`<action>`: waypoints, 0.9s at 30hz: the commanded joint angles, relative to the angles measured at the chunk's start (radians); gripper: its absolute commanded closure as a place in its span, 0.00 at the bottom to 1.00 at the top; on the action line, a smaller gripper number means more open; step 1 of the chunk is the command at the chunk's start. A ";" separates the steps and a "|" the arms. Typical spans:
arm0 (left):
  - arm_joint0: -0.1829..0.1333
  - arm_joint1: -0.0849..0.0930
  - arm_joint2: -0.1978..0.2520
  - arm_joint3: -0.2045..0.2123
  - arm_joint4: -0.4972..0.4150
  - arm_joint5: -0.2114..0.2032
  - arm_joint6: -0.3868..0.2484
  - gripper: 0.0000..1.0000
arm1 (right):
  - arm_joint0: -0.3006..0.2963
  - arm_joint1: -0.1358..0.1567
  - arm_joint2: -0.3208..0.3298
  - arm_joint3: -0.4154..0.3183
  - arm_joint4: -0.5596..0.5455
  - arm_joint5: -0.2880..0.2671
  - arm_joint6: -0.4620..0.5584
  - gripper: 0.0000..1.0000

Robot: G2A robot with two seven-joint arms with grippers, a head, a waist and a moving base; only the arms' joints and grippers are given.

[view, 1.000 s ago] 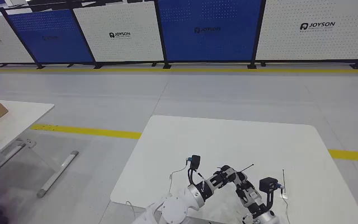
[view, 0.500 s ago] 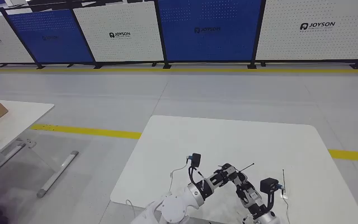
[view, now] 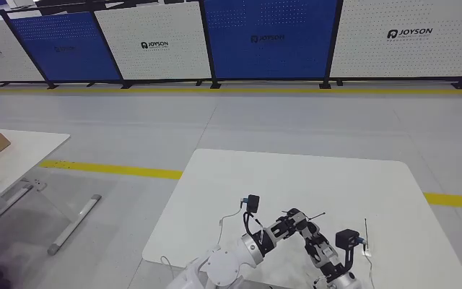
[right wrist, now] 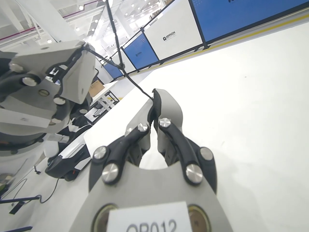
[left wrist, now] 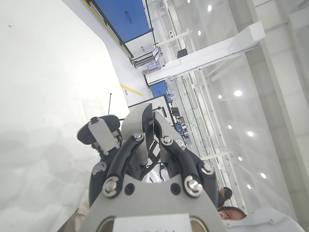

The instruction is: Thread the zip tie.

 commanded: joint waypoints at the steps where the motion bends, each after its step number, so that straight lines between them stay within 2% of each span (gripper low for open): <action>1: 0.000 0.000 0.000 -0.001 0.000 0.005 0.000 1.00 | 0.000 0.000 0.000 0.000 0.002 -0.001 -0.002 1.00; 8: 0.000 0.000 0.000 -0.001 0.000 0.005 0.000 1.00 | 0.000 0.000 0.000 0.000 0.002 -0.001 -0.002 1.00; 12: 0.000 0.000 0.000 -0.001 0.000 0.005 0.000 1.00 | 0.009 -0.002 -0.006 0.013 -0.004 0.022 0.008 1.00; 27: 0.000 0.000 0.000 -0.001 0.000 0.005 0.000 1.00 | 0.029 -0.008 -0.023 0.058 -0.025 0.036 -0.010 1.00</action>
